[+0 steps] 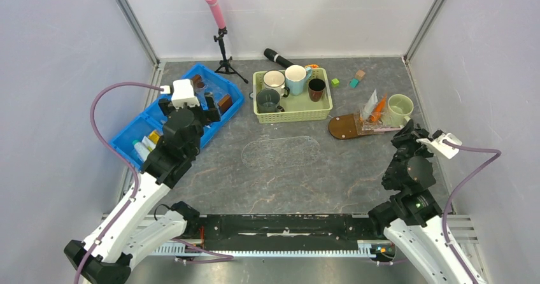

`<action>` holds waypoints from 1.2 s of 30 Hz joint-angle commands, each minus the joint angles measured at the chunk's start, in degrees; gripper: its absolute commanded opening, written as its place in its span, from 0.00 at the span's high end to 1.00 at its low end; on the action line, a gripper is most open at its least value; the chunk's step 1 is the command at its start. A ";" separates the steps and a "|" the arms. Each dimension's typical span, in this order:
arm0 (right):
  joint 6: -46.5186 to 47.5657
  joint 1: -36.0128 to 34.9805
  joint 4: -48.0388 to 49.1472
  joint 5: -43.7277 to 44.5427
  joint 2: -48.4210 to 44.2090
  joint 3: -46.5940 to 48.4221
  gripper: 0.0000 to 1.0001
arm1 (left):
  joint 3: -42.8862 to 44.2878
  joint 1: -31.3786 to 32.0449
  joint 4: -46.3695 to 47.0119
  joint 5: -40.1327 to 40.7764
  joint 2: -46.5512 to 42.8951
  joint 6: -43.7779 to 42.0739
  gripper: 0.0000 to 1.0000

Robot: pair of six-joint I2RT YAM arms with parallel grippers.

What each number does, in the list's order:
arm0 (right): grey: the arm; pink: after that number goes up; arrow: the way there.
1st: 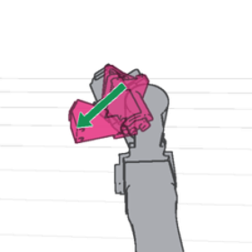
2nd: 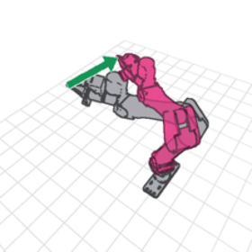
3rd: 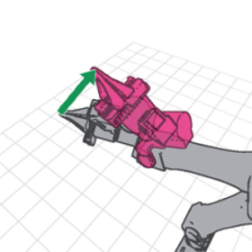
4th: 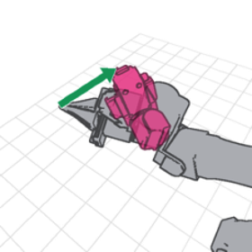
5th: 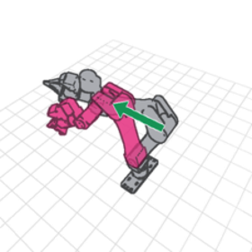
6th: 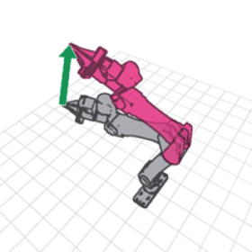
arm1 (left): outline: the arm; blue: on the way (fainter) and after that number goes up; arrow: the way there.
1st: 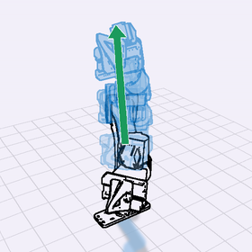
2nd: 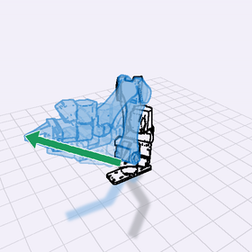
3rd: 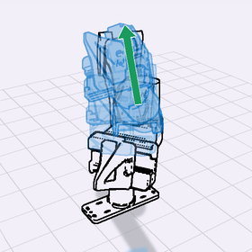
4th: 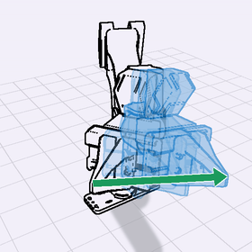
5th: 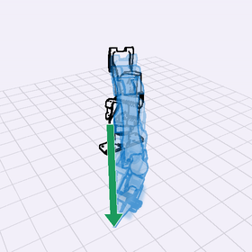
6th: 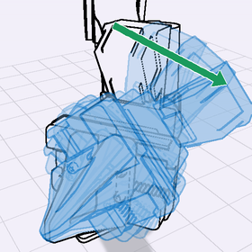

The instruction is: Prepare toiletry sets of a toothbrush and toothpaste on the tray

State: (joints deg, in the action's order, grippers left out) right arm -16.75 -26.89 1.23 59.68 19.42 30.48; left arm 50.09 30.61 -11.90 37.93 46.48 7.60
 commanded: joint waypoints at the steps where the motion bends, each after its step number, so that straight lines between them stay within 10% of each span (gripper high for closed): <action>1: 6.14 -0.09 12.37 6.47 1.61 -2.62 1.00 | -1.08 -0.29 3.31 2.65 -1.29 -0.56 0.00; 15: 20.05 2.49 37.41 3.67 10.66 -7.80 1.00 | -1.92 -0.63 4.17 4.16 -2.41 -1.09 0.00; 36: -5.68 30.02 25.08 -25.96 15.12 -6.82 1.00 | -2.36 -0.84 4.59 4.10 -2.89 -1.40 0.00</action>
State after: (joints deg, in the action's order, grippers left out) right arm -16.27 -0.80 30.17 40.58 34.37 22.46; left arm 47.77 30.06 -10.15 40.47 44.29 7.57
